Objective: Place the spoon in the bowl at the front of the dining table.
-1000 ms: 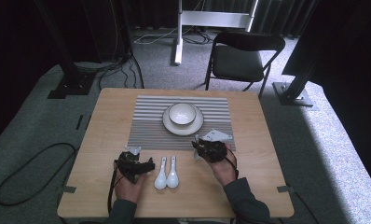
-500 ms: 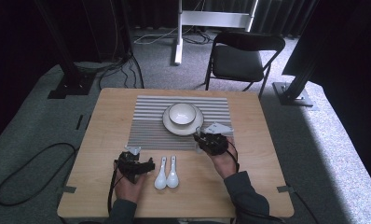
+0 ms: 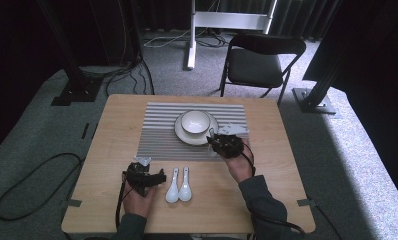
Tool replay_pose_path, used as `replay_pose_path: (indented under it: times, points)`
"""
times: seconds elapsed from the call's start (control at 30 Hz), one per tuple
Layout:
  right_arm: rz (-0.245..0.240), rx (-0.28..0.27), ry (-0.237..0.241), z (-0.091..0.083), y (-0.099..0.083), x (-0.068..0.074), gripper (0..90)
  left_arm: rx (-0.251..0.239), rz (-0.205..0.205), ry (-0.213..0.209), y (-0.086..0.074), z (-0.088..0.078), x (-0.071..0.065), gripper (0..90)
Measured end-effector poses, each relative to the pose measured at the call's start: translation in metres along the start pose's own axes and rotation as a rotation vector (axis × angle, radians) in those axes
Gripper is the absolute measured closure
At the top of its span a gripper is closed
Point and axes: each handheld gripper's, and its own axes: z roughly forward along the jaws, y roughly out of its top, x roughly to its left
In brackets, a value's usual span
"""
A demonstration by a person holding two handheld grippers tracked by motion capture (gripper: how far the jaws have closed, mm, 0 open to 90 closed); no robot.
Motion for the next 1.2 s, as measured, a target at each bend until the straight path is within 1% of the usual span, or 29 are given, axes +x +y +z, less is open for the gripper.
replay_pose_path:
  times: [0.27,0.33,0.7,0.73,1.2]
  points:
    - [0.004,-0.002,0.006,0.006,0.008,-0.003,74.9,0.001,0.000,-0.001,0.000,0.000,0.000,1.7]
    - [-0.003,-0.001,0.006,0.009,0.014,-0.004,74.9,-0.003,-0.005,-0.001,0.000,0.000,0.000,1.7]
    - [-0.015,-0.003,0.000,0.016,0.023,-0.008,74.9,0.001,0.000,-0.001,0.000,0.000,0.000,1.7]
    - [-0.007,-0.003,0.000,0.017,0.025,-0.009,75.0,0.000,-0.001,0.000,0.000,0.000,0.000,1.7]
    - [0.010,-0.019,-0.006,0.024,0.037,-0.017,75.0,0.001,-0.001,0.000,0.000,0.000,0.000,1.7]
